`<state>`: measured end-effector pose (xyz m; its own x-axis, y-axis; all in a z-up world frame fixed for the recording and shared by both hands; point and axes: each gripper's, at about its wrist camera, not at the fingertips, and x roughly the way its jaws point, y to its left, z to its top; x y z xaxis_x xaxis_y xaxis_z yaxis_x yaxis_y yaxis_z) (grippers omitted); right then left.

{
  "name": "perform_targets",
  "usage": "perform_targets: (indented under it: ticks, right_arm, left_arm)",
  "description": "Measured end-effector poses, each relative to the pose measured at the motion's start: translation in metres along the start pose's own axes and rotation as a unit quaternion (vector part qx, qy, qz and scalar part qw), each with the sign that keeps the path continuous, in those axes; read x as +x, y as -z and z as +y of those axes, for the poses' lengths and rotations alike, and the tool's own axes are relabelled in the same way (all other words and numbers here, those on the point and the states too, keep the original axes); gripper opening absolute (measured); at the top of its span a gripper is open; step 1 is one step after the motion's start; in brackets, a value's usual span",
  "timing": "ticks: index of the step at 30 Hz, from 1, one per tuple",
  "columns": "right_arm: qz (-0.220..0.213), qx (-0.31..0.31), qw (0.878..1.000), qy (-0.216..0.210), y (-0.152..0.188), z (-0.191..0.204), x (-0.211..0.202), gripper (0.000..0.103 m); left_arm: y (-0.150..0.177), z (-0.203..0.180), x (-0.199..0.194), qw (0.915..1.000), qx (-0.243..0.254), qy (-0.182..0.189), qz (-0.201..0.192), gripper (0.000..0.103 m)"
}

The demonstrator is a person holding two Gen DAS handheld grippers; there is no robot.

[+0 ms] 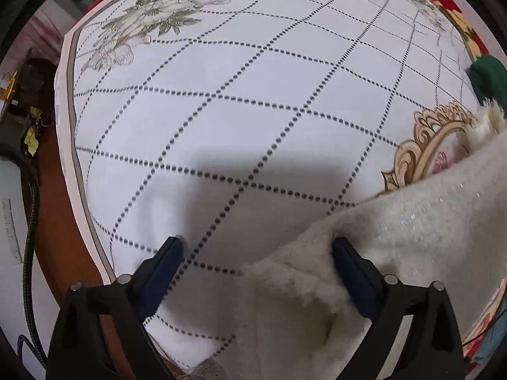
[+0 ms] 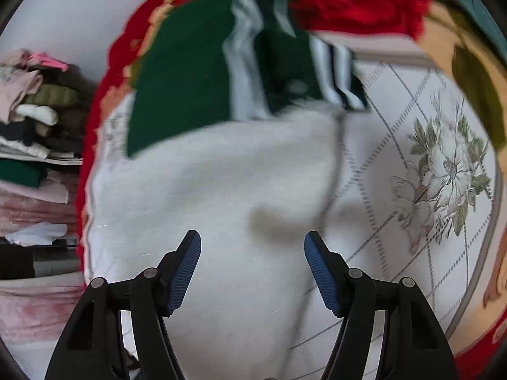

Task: Fold large clothes

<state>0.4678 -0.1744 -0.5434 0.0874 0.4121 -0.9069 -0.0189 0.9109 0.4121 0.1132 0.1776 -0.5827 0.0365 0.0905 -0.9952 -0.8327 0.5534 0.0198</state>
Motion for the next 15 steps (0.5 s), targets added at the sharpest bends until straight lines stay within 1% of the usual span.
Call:
perform_targets:
  ticks: [1, 3, 5, 6, 7, 8, 9, 10, 11, 12, 13, 14, 15]
  right_arm:
    - [0.011, 0.014, 1.0, -0.01, -0.006, -0.019, 0.017, 0.07]
    - [0.038, 0.036, 0.998, -0.044, -0.015, -0.041, 0.047, 0.07]
    - [0.057, 0.069, 0.989, -0.114, -0.018, -0.055, 0.073, 0.07]
    - [0.063, 0.084, 0.983, -0.15, -0.017, -0.059, 0.083, 0.067]
    - [0.052, 0.1, 0.977, -0.179, -0.016, -0.062, 0.088, 0.06]
    - [0.044, 0.101, 0.975, -0.195, -0.013, -0.061, 0.09, 0.037]
    - [0.045, 0.098, 0.976, -0.192, -0.01, -0.059, 0.092, 0.022]
    - [0.034, 0.103, 0.976, -0.189, -0.003, -0.06, 0.088, 0.019]
    - [0.02, 0.121, 0.974, -0.19, 0.004, -0.065, 0.081, 0.013]
    - [0.011, 0.136, 0.972, -0.19, 0.009, -0.07, 0.075, 0.009]
    - [-0.006, 0.162, 0.969, -0.189, 0.019, -0.081, 0.062, 0.008]
    - [-0.021, 0.193, 0.964, -0.184, 0.034, -0.095, 0.046, 0.008]
    - [-0.034, 0.219, 0.96, -0.171, 0.053, -0.11, 0.027, 0.007]
  left_arm:
    - [-0.001, -0.001, 0.0, 1.0, 0.003, -0.003, -0.002, 0.098]
    - [-0.001, -0.002, -0.001, 0.9999, 0.011, -0.01, -0.005, 0.098]
    - [-0.001, -0.005, -0.001, 0.9997, 0.019, -0.016, -0.008, 0.098]
    - [-0.001, -0.006, -0.001, 0.9995, 0.024, -0.021, -0.008, 0.098]
    - [-0.002, -0.007, -0.002, 0.9993, 0.027, -0.025, -0.01, 0.098]
    - [-0.002, -0.009, -0.003, 0.9991, 0.03, -0.027, -0.012, 0.098]
    - [-0.003, -0.01, -0.004, 0.9988, 0.034, -0.034, -0.013, 0.098]
    - [-0.004, -0.011, -0.005, 0.9985, 0.037, -0.038, -0.014, 0.098]
    - [-0.004, -0.012, -0.007, 0.9982, 0.04, -0.041, -0.016, 0.098]
    - [-0.006, -0.014, -0.01, 0.9978, 0.045, -0.045, -0.019, 0.098]
    - [-0.007, -0.015, -0.014, 0.9973, 0.05, -0.048, -0.023, 0.098]
    - [-0.01, -0.018, -0.018, 0.9967, 0.057, -0.051, -0.029, 0.098]
    - [-0.011, -0.02, -0.025, 0.9959, 0.064, -0.053, -0.037, 0.098]
